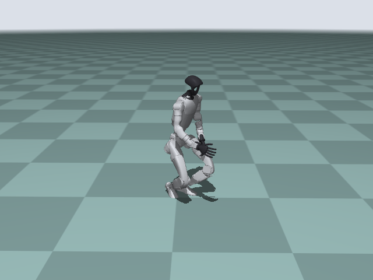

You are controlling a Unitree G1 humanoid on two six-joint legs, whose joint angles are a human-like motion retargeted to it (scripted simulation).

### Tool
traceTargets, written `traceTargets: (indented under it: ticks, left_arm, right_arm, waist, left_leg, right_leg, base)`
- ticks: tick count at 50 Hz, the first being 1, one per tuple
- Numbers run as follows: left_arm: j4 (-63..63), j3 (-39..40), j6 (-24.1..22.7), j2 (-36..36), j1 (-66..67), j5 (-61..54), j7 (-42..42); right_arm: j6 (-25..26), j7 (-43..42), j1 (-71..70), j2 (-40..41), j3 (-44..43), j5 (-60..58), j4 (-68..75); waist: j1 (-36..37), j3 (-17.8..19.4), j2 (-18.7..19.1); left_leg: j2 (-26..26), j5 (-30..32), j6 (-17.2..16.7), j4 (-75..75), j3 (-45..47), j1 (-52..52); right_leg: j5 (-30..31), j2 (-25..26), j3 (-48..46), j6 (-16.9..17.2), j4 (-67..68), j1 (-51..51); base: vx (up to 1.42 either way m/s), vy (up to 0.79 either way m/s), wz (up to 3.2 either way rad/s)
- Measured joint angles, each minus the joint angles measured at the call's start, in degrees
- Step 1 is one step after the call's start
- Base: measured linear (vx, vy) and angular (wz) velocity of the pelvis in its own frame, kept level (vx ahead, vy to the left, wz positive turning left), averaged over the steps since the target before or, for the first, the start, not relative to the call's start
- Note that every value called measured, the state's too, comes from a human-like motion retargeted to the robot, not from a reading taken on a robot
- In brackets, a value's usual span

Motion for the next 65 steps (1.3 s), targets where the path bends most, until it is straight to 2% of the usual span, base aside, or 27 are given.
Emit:
traceTargets:
  ticks: [8, 12, 16, 20, 24, 30, 35, 39, 43, 45, 48, 52, 55, 58, 62, 65]
  left_arm:
    - [-4.9, -1.2, -1.0, 2.4, -2.6, -2.8, 6.4]
    - [-7.0, -2.7, -1.9, 5.0, -5.4, -1.6, 9.2]
    - [-7.5, -5.0, -2.3, 8.0, -10.1, 0.6, 11.5]
    - [-4.7, -8.2, -1.8, 10.2, -16.6, 2.8, 12.1]
    - [1.1, -11.9, -0.6, 10.9, -23.4, 3.5, 10.6]
    - [8.4, -18.8, 1.2, 10.0, -23.4, 2.5, 5.3]
    - [12.1, -22.0, 3.0, 10.2, -21.2, -0.2, -0.3]
    - [16.2, -19.8, 4.5, 10.2, -25.6, -2.6, -1.1]
    - [19.4, -15.7, 4.8, 9.5, -33.3, -4.7, 2.4]
    - [19.7, -13.2, 4.6, 8.9, -36.9, -5.7, 5.1]
    - [18.7, -10.2, 4.1, 6.7, -38.6, -6.6, 9.0]
    - [15.7, -7.4, 2.3, 2.8, -36.8, -6.0, 11.7]
    - [12.3, -6.1, 0.1, -0.5, -32.7, -5.0, 12.5]
    - [7.8, -5.6, -2.5, -3.5, -27.3, -4.3, 12.5]
    - [0.9, -5.0, -5.1, -7.0, -20.6, -5.9, 11.7]
    - [-3.7, -4.1, -6.7, -9.5, -16.7, -8.8, 10.9]
  right_arm:
    - [-1.6, -10.7, -5.2, -0.6, -2.8, 1.4, 6.3]
    - [-1.2, -12.3, -5.7, -2.4, -0.4, 0.3, 9.1]
    - [0.2, -11.3, -5.3, -4.5, 4.3, -2.4, 11.6]
    - [2.9, -8.2, -5.3, -5.8, 10.8, -6.4, 14.6]
    - [7.1, -3.0, -7.1, -5.6, 19.1, -11.4, 18.9]
    - [12.7, 8.1, -4.8, -3.0, 31.4, -18.0, 23.3]
    - [14.8, 17.5, -4.4, -3.4, 38.0, -19.9, 22.6]
    - [14.3, 21.3, -10.9, -5.9, 38.0, -12.6, 23.2]
    - [13.4, 21.4, -19.3, -7.7, 35.5, -1.8, 25.1]
    - [13.2, 19.9, -22.9, -7.2, 34.5, 1.9, 26.1]
    - [12.5, 16.9, -23.7, -3.7, 33.4, 4.1, 27.1]
    - [10.6, 13.8, -20.0, 2.4, 32.1, 3.6, 26.6]
    - [9.0, 12.0, -14.5, 6.3, 31.5, 0.9, 25.0]
    - [7.2, 10.5, -7.9, 9.4, 31.7, -3.2, 22.8]
    - [5.4, 7.6, -0.3, 12.5, 32.1, -7.6, 19.7]
    - [3.8, 4.8, 3.4, 14.4, 31.4, -9.4, 17.2]
  waist:
    - [0.5, 3.9, 4.0]
    - [-1.1, 6.7, 6.0]
    - [-4.1, 10.4, 7.0]
    - [-7.8, 14.7, 7.0]
    - [-10.5, 18.6, 5.9]
    - [-10.2, 19.9, 1.8]
    - [-10.0, 19.9, -0.3]
    - [-8.8, 19.9, -2.1]
    - [-8.3, 19.9, -2.3]
    - [-9.2, 19.8, -1.9]
    - [-9.3, 19.1, -2.3]
    - [-8.5, 18.5, -3.7]
    - [-7.4, 15.1, -5.0]
    - [-6.7, 9.6, -6.7]
    - [-6.5, 1.9, -9.5]
    - [-6.7, -2.6, -11.2]
  left_leg:
    - [2.3, -1.8, 4.3, 13.6, 1.4, -10.3]
    - [2.7, -2.7, 4.4, 18.7, 0.0, -14.6]
    - [1.5, -2.9, 4.4, 22.7, -1.6, -19.1]
    - [-0.3, -2.2, 4.4, 28.2, -3.5, -24.5]
    - [-1.9, -1.0, 4.4, 36.5, -5.2, -31.1]
    - [-0.5, -3.0, 4.4, 52.6, -5.7, -32.6]
    - [-1.0, -3.8, 4.3, 61.6, -5.0, -32.6]
    - [-1.8, -1.1, 2.4, 57.0, -6.2, -32.6]
    - [-0.7, 8.6, 0.4, 45.7, -9.4, -32.6]
    - [-0.3, 14.2, 0.1, 38.3, -9.5, -32.6]
    - [1.2, 18.7, -0.9, 25.9, -6.0, -25.9]
    - [2.6, 24.4, -6.0, 11.0, -1.4, -13.9]
    - [3.5, 27.0, -9.4, 2.6, 1.4, -7.2]
    - [5.2, 23.8, -9.7, -4.2, 4.8, -0.5]
    - [6.3, 11.6, -5.9, -11.5, 8.7, 10.5]
    - [5.0, 2.2, -3.4, -15.6, 9.0, 17.8]
  right_leg:
    - [-6.9, -1.8, 0.4, -6.5, 11.7, -8.0]
    - [-6.0, -1.7, 1.3, -8.8, 17.6, -12.7]
    - [-1.8, -1.9, 3.2, -10.0, 23.2, -18.7]
    - [2.2, -1.8, 6.2, -10.6, 29.4, -25.7]
    - [3.6, -0.1, 9.9, -10.6, 36.8, -34.0]
    - [0.5, 6.2, 14.4, -10.3, 51.3, -41.0]
    - [-3.8, 6.9, 14.7, -11.7, 60.4, -41.0]
    - [-3.8, 7.8, 13.8, -12.1, 55.0, -41.0]
    - [-0.8, 7.1, 12.3, -11.2, 41.1, -39.2]
    - [2.0, 5.8, 10.9, -9.8, 32.0, -37.3]
    - [7.0, 6.3, 9.8, -5.7, 17.6, -31.6]
    - [12.4, 8.8, 10.5, 0.6, 0.4, -21.9]
    - [13.5, 8.4, 10.8, 2.5, -9.2, -15.8]
    - [10.4, 5.6, 9.8, 1.7, -16.6, -9.1]
    - [0.0, 1.0, 6.8, -0.6, -23.9, 2.9]
    - [-8.3, -1.2, 4.5, -2.0, -26.9, 11.3]
  base:
    - [-0.08, 0.05, 0.26]
    - [-0.07, -0.01, 0.19]
    - [-0.07, -0.01, 0.21]
    - [-0.06, -0.02, 0.24]
    - [-0.06, -0.05, 0.14]
    - [-0.02, -0.09, -0.25]
    - [-0.01, -0.04, -0.01]
    - [0.00, 0.00, 0.00]
    - [0.01, -0.06, 0.21]
    - [-0.01, -0.04, 0.53]
    - [0.00, 0.00, 0.12]
    - [0.00, 0.00, 0.00]
    - [0.08, 0.03, 0.02]
    - [0.16, 0.03, 0.18]
    - [0.27, 0.04, 0.22]
    - [0.33, 0.06, 0.15]
